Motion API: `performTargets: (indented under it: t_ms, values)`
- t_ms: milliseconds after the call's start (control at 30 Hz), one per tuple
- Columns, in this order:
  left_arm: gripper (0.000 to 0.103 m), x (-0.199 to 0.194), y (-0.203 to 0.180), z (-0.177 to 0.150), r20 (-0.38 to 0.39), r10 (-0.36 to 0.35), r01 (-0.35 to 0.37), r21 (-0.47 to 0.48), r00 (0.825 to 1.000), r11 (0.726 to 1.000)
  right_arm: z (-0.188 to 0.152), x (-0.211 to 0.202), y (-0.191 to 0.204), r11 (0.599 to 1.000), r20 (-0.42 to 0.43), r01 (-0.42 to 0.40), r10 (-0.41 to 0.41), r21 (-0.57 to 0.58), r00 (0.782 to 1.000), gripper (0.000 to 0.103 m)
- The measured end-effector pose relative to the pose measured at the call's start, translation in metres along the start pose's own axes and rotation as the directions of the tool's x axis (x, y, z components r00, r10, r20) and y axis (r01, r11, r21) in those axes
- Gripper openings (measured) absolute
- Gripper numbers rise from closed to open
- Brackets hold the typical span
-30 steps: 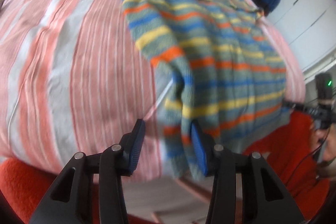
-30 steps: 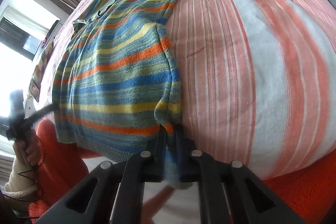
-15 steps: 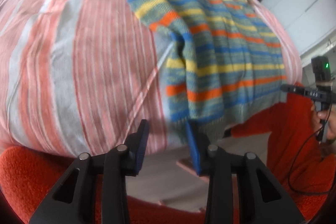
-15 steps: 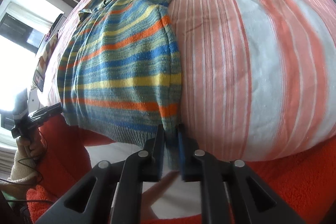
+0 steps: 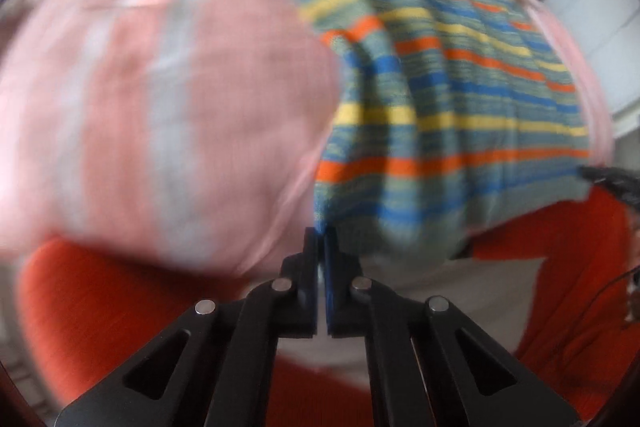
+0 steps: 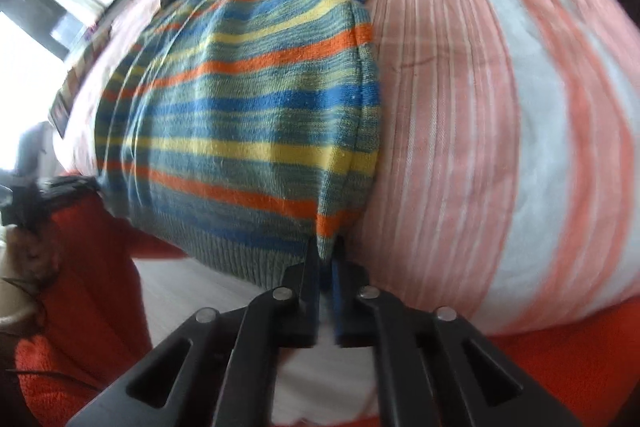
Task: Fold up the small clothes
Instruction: 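Lift the hem with both tools, lay the sweater flat, open both, then grasp the sleeve cuff nearest the right tool with the right tool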
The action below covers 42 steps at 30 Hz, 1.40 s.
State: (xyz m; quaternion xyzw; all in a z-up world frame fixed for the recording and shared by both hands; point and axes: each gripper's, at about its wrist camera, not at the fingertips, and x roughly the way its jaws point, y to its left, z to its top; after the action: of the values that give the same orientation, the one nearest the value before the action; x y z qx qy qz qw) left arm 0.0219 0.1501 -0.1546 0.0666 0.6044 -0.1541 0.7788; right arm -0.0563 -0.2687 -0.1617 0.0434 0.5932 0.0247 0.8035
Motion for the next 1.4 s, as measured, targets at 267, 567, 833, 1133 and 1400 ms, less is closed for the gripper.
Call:
performTargets:
  t_ms: [267,567,833,1133,1400]
  values:
    - [0.0,0.024,0.005,0.005,-0.083,0.131,-0.136,-0.05,0.988,0.989,-0.002,0.002,0.005,0.994,-0.066,0.105,-0.106,-0.023,0.992,0.004]
    - [0.002,0.071,-0.016,0.03,-0.113,0.234,-0.24,-0.039,0.966,0.97,0.007,0.035,-0.023,0.996,-0.089,0.062,-0.056,0.06,0.994,0.003]
    - [0.06,-0.008,-0.009,0.02,0.04,0.259,-0.254,-0.103,0.965,0.962,0.064,-0.056,-0.046,0.972,0.055,0.219,-0.215,-0.08,0.975,0.037]
    - [0.079,-0.05,-0.054,0.067,0.31,0.158,-0.112,-0.161,0.937,0.981,0.258,0.006,0.024,0.859,0.259,0.263,-0.16,-0.438,0.953,0.067]
    - [0.085,-0.047,-0.021,0.043,0.257,0.186,-0.147,-0.163,0.948,0.976,0.318,0.07,-0.009,0.953,0.196,0.169,-0.12,-0.251,0.973,0.006]
